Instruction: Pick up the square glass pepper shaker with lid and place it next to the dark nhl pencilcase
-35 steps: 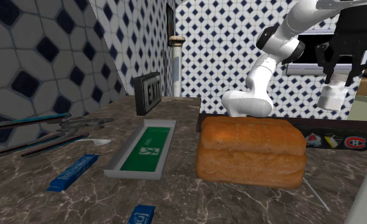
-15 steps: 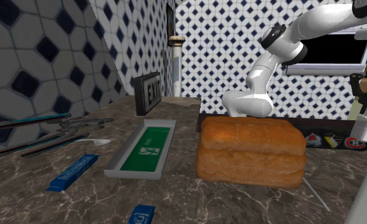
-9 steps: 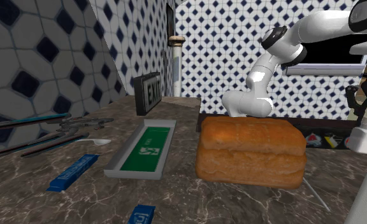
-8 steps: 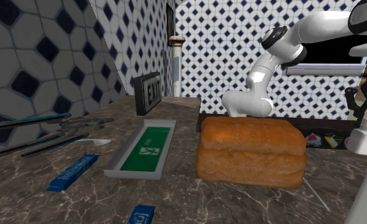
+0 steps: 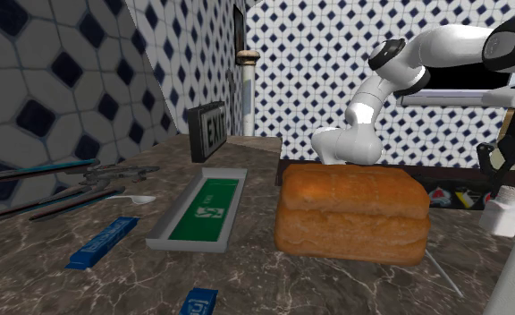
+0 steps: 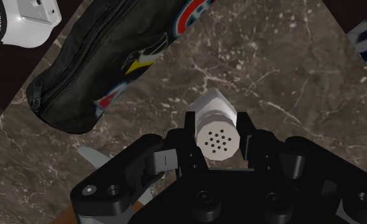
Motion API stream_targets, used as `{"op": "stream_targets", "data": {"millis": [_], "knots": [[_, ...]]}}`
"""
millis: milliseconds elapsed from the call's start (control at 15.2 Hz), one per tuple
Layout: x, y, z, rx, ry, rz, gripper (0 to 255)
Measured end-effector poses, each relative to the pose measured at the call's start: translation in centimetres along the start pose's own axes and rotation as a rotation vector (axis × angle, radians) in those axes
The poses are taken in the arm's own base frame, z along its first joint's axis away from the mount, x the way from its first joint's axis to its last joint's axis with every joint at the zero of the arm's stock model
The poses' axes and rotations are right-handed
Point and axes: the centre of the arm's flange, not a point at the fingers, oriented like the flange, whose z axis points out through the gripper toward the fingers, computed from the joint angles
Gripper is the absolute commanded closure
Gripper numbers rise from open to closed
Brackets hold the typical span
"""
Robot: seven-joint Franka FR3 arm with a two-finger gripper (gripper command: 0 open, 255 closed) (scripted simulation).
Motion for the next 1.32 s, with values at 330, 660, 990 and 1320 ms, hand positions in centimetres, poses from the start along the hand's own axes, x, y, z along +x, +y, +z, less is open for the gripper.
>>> {"op": "stream_targets", "data": {"millis": [330, 660, 990, 1320], "knots": [[0.0, 0.0, 0.3, 0.0, 0.0, 0.0, 255], [0.0, 0.0, 0.3, 0.0, 0.0, 0.0, 0], [-0.1, -0.1, -1.3, 0.001, 0.0, -0.001, 0], [0.0, 0.0, -4.5, 0.001, 0.0, 0.0, 0]]}}
